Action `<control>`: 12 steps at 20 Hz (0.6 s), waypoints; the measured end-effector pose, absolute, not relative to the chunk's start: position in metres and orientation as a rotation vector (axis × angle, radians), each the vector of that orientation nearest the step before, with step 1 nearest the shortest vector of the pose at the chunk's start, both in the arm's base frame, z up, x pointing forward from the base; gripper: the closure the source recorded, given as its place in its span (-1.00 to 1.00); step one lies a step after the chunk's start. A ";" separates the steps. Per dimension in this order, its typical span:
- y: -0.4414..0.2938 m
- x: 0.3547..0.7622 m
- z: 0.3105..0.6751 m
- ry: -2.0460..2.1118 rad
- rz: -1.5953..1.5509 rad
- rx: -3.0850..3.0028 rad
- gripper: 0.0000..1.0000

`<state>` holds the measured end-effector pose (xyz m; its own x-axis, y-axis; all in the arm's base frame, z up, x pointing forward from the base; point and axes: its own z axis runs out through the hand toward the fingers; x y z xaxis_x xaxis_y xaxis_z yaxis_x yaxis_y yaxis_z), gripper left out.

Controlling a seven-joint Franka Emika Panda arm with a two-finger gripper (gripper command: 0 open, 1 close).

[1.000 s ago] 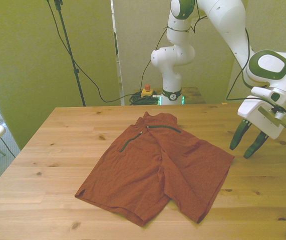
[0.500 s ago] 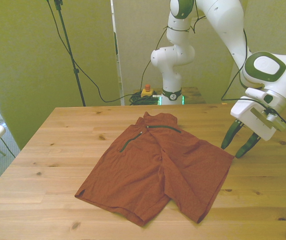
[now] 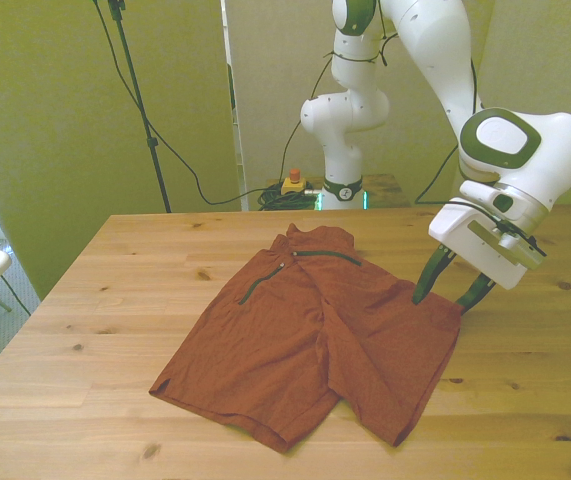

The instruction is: Fold the shorts

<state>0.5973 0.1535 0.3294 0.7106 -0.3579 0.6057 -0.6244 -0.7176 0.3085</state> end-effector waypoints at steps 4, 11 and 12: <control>0.153 0.597 0.329 -0.750 0.712 2.417 1.00; 0.156 0.594 0.325 -0.741 0.720 2.447 1.00; 0.157 0.594 0.324 -0.739 0.721 2.451 1.00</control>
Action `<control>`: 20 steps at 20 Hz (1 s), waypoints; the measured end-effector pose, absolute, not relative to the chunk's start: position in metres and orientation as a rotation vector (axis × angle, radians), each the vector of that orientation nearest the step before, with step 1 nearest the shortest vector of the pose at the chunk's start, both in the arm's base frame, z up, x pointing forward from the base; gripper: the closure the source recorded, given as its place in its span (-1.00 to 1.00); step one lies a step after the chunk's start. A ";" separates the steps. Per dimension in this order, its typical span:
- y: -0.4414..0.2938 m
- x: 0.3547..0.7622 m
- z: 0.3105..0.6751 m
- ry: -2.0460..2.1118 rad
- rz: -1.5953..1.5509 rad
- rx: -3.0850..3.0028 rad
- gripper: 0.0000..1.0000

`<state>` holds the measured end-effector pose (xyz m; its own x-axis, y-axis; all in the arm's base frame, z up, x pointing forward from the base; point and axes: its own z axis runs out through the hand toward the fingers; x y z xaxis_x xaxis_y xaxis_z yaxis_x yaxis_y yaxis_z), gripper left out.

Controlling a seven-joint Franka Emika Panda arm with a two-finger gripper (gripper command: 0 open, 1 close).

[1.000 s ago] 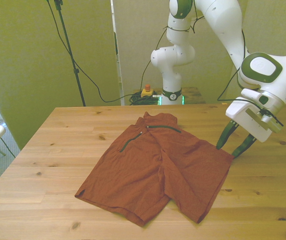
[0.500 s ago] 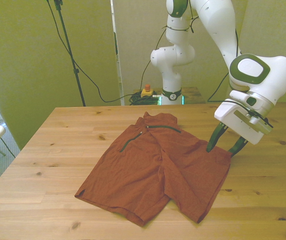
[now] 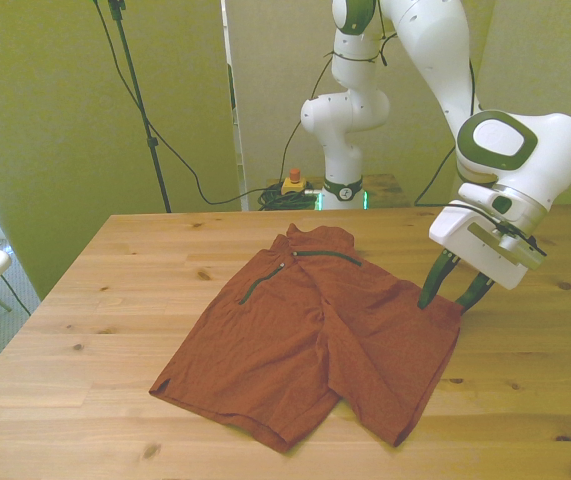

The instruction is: Fold the shorts

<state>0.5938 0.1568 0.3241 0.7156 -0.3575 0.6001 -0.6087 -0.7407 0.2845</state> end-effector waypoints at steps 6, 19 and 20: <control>0.162 0.591 0.319 -0.721 0.722 2.470 1.00; 0.166 0.592 0.311 -0.709 0.718 2.486 1.00; 0.165 0.592 0.312 -0.710 0.718 2.486 1.00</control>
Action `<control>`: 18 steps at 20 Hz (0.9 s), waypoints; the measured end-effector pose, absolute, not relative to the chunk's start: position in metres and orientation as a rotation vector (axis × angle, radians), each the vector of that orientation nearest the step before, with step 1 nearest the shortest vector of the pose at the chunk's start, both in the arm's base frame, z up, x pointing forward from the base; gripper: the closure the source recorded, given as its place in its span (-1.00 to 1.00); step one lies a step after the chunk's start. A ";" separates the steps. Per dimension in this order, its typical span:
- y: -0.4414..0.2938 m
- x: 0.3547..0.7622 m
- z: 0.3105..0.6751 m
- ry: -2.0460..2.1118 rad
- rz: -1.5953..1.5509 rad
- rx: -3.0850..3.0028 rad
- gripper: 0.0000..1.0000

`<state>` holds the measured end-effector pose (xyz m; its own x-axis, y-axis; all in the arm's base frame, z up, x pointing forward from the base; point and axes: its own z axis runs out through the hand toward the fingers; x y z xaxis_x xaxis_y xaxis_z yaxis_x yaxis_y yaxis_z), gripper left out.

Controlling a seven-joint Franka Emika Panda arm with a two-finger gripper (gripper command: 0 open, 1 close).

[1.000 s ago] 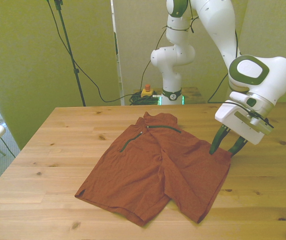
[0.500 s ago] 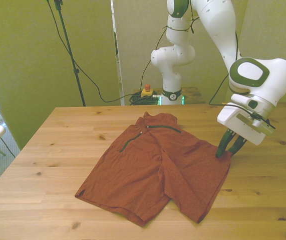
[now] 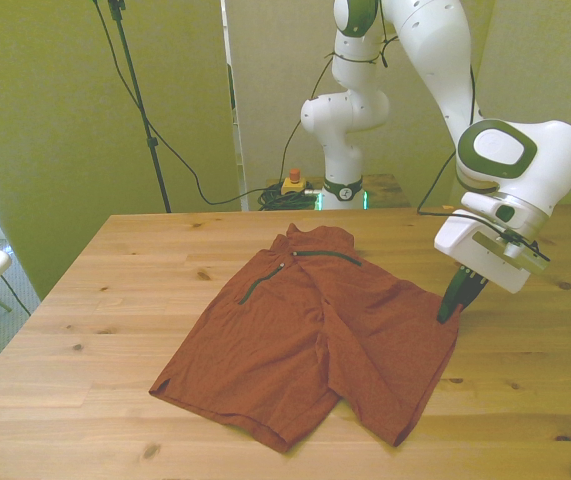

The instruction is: Fold the shorts

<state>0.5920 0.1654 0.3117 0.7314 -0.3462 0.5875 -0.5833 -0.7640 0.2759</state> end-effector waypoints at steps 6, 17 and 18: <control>0.160 0.594 0.322 -0.733 0.740 2.486 1.00; 0.053 0.624 0.406 -0.925 0.862 2.392 1.00; 0.038 0.629 0.409 -0.938 0.866 2.382 1.00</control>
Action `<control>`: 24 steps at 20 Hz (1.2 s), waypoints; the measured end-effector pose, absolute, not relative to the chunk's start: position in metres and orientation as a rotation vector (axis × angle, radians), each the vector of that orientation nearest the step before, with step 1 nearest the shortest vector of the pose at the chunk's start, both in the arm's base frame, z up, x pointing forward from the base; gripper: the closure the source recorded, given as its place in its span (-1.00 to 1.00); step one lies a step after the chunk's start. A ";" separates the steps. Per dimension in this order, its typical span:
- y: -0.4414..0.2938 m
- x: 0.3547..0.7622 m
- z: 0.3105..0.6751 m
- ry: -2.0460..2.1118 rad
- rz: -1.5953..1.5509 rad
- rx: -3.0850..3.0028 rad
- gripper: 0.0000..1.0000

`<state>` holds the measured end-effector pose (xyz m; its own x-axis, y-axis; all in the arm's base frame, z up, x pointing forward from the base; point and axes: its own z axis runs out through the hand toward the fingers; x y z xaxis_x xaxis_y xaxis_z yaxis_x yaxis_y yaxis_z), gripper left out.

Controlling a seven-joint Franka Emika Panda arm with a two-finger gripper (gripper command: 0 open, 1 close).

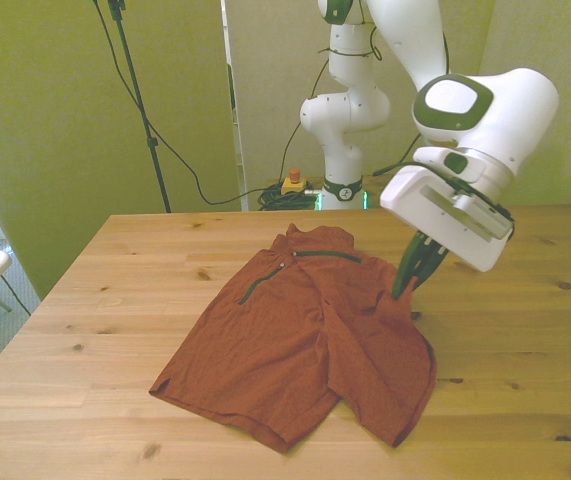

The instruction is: Fold the shorts

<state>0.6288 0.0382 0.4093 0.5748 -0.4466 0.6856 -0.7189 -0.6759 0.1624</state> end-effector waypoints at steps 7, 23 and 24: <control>-0.034 0.655 0.423 -1.008 0.884 2.320 1.00; -0.148 0.681 0.478 -1.135 0.908 2.188 1.00; -0.155 0.679 0.479 -1.144 0.901 2.182 1.00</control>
